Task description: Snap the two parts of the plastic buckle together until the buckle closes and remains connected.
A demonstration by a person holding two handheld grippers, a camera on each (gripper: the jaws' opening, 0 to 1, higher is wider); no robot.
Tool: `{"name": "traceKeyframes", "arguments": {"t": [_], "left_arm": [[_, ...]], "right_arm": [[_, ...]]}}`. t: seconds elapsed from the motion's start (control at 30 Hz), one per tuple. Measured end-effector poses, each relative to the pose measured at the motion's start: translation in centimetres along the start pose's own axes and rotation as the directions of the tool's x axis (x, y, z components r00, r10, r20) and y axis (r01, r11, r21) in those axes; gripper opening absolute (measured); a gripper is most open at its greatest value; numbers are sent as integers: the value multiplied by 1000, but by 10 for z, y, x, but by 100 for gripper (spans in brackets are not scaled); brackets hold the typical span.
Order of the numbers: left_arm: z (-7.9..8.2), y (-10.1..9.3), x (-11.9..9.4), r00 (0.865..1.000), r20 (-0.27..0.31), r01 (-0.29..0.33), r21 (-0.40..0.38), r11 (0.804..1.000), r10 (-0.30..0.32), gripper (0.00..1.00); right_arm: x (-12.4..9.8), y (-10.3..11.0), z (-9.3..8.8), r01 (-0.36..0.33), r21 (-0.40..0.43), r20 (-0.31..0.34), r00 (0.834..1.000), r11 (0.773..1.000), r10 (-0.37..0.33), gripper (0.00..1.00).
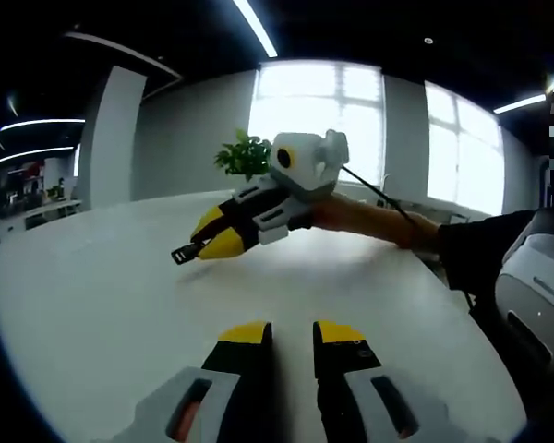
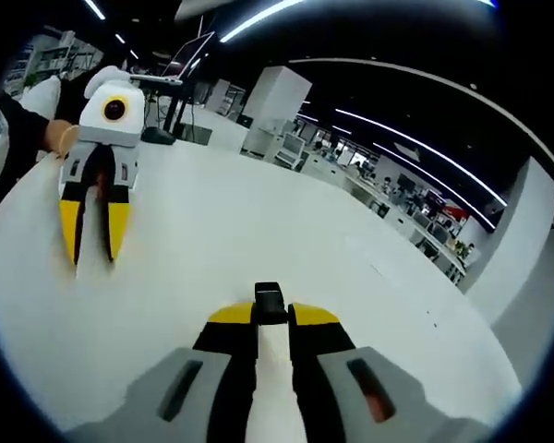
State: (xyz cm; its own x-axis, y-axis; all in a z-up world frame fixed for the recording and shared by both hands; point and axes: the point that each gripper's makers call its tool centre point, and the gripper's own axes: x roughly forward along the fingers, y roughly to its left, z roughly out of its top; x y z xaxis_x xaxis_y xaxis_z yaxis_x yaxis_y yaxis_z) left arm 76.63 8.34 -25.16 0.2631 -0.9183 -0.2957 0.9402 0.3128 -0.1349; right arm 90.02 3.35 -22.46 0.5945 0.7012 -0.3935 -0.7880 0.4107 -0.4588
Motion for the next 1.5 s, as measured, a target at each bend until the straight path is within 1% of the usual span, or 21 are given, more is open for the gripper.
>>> {"name": "traceKeyframes", "arguments": {"t": [0.3, 0.33, 0.4, 0.47, 0.63, 0.7, 0.77, 0.87, 0.93, 1.07, 1.13, 1.27, 1.4, 1.5], "left_arm": [[0, 0, 0, 1000, 0, 0, -1, 1000, 0, 17], [0, 0, 0, 1000, 0, 0, -2, 1000, 0, 17], [0, 0, 0, 1000, 0, 0, -3, 1000, 0, 17], [0, 0, 0, 1000, 0, 0, -2, 1000, 0, 17], [0, 1, 0, 1000, 1, 0, -5, 1000, 0, 17], [0, 1, 0, 1000, 1, 0, -6, 1000, 0, 17], [0, 1, 0, 1000, 0, -1, -4, 1000, 1, 17], [-1, 1, 1, 1000, -5, -2, 2, 1000, 2, 17], [-1, 1, 1, 1000, -5, -2, 4, 1000, 2, 17], [-1, 1, 1, 1000, -6, -3, 4, 1000, 3, 17], [-2, 0, 1, 1000, -8, -4, 7, 1000, 4, 17], [-2, 0, 1, 1000, -8, -4, 7, 1000, 4, 17], [-3, 0, 2, 1000, -9, -4, 6, 1000, 4, 17], [-4, 0, 2, 1000, -10, -5, 8, 1000, 5, 17]], "right_arm": [[14, -6, 0, -4, -5, -21, 1000, 1000, 4, 12], [16, -8, 1, -2, -8, -25, 1000, 1000, 2, 12], [18, -15, 3, 23, -22, -25, 999, 999, -24, 12], [21, -19, 4, 29, -19, -20, 999, 999, -29, 12], [27, -28, -2, 50, 38, 1, 999, 998, -50, 12], [29, -29, -8, 53, 61, -11, 999, 997, -53, 12], [28, -34, -11, 81, 68, -22, 997, 994, -80, 12], [26, -37, -12, 88, 95, -12, 996, 992, -87, 12], [25, -37, -14, 91, 99, -13, 996, 991, -90, 12], [24, -30, -16, 63, 122, -3, 998, 991, -63, 12], [24, -31, -18, 69, 130, -9, 998, 989, -68, 12], [23, -31, -20, 66, 121, -12, 998, 990, -65, 12], [23, -26, -23, 48, 137, -16, 999, 989, -46, 12], [23, -25, -25, 48, 137, -23, 999, 989, -45, 12]]}}
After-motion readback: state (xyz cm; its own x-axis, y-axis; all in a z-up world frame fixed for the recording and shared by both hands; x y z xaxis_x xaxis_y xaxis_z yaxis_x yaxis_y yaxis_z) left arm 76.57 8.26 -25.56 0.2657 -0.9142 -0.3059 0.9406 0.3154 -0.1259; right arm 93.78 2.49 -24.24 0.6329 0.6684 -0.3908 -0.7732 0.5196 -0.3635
